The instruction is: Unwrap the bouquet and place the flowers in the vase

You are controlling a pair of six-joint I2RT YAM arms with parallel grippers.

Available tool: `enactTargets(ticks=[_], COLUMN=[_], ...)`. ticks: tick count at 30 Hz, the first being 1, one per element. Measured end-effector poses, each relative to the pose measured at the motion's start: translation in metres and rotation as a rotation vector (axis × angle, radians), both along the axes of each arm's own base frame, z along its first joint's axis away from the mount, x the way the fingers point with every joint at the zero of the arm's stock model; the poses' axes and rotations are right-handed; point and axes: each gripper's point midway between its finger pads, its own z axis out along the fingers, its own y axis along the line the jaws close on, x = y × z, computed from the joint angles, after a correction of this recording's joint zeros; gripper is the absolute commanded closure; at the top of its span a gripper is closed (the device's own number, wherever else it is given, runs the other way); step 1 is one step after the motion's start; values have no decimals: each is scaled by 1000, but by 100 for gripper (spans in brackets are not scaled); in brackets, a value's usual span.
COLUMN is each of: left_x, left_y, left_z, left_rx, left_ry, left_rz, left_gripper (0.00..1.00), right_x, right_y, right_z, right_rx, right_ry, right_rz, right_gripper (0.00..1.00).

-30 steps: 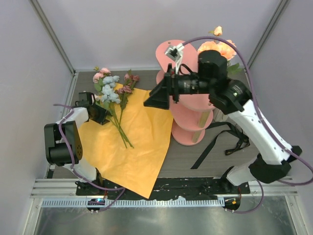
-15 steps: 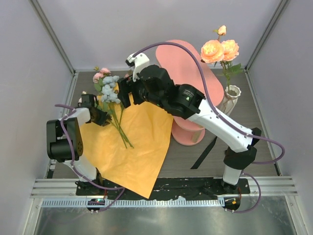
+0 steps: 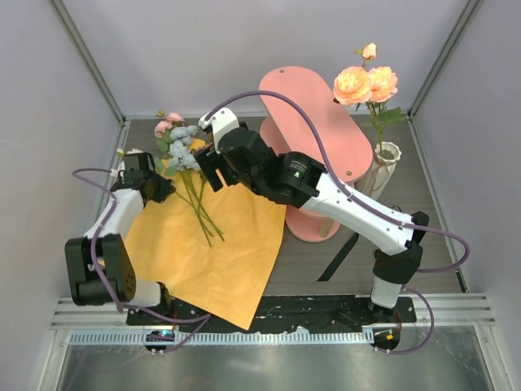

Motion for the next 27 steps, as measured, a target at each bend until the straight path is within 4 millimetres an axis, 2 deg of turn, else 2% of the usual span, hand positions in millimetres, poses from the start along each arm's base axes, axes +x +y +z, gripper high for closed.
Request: enactTargets(ticks=[5,8,12,15,18,20,27], left_x=[-11,-22,-33,-41,-50,-58,-89], left_y=[10,12,-7,-40,-73,-94,-161], left_z=[76,120,173,212,239,248,252], left_rx=[103,167,193,162,123,102,16], left_ry=[-198,-323,-533,-734,-881,-946,-1034], left_rz=[-11,-41,-178,-366,-558,-681,-1045], left_gripper=[100,100,100,100,100,100,100], right_x=[1,-1,-6,-3,0,3,-10], right_y=[-8,-9,-8,-12,-20,-24,-21], right_z=[-7,-11,-16,-15,-12,-9,17], right_rx=[-83,-104,-82,-16,44,87,243], right_ry=[-22,-5,78,178,258,298,408], right_rz=[17,59,174,273,343,373,466], right_gripper=[18,15,14,14,14,14,17])
